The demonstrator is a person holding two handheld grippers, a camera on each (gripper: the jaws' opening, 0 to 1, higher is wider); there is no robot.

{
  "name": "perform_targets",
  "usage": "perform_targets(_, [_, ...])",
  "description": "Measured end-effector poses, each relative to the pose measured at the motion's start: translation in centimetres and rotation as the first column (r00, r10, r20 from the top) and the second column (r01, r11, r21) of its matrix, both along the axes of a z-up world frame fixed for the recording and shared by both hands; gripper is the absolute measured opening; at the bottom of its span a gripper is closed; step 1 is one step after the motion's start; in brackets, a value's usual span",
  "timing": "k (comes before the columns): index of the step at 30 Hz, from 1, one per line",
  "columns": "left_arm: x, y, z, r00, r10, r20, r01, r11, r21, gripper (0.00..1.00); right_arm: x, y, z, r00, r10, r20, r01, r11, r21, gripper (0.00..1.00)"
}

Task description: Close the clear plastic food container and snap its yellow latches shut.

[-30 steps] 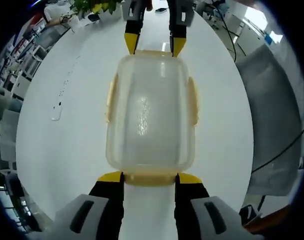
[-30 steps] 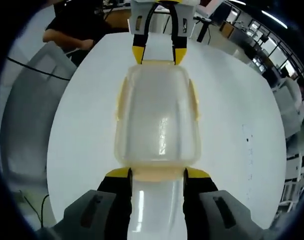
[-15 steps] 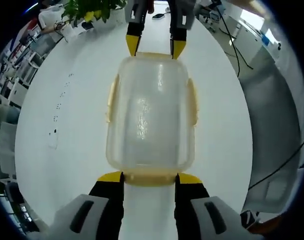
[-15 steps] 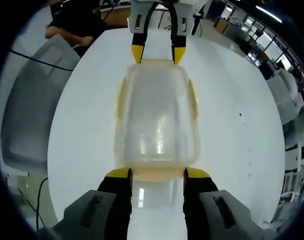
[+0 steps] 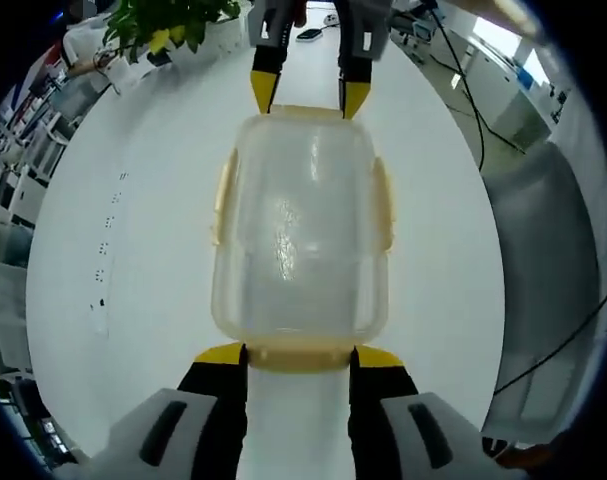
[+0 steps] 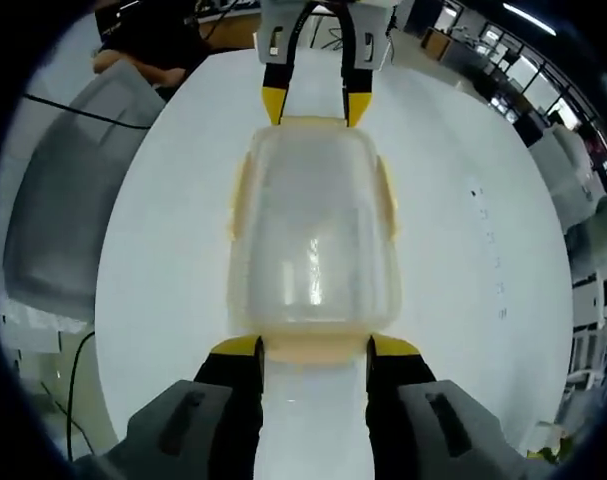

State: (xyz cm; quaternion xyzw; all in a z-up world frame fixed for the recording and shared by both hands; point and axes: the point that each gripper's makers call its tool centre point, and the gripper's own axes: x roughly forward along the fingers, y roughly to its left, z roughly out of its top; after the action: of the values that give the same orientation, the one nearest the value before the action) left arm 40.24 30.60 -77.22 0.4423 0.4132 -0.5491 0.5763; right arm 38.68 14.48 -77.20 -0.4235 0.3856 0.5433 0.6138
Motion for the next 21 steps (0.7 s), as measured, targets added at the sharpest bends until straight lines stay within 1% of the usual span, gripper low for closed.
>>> perform_targets(3, [-0.1, -1.3, -0.1, 1.000, -0.012, -0.006, 0.012, 1.000, 0.000, 0.33, -0.3, -1.1, -0.1, 1.000, -0.009, -0.006, 0.009, 1.000, -0.003, 0.36])
perform_targets(8, [-0.1, -3.1, -0.1, 1.000, -0.028, -0.011, 0.028, 1.000, 0.001, 0.33, -0.1, -2.7, -0.3, 1.000, -0.025, -0.004, 0.025, 1.000, -0.013, 0.36])
perform_targets(12, [-0.2, -4.3, -0.3, 0.999, -0.035, -0.022, 0.035, 0.999, -0.004, 0.34, -0.3, -4.1, -0.7, 0.999, -0.035, -0.014, 0.034, 0.999, -0.023, 0.37])
perform_targets(16, [-0.4, -5.1, -0.6, 0.999, -0.038, -0.035, 0.037, 0.999, -0.014, 0.34, -0.5, -4.9, -1.1, 0.999, -0.037, -0.023, 0.036, 0.999, -0.041, 0.37])
perform_targets(21, [-0.5, -5.5, -1.2, 0.998, -0.044, -0.041, 0.044, 0.999, -0.002, 0.34, -0.8, -5.2, -1.4, 0.999, -0.039, -0.032, 0.037, 0.998, -0.046, 0.37])
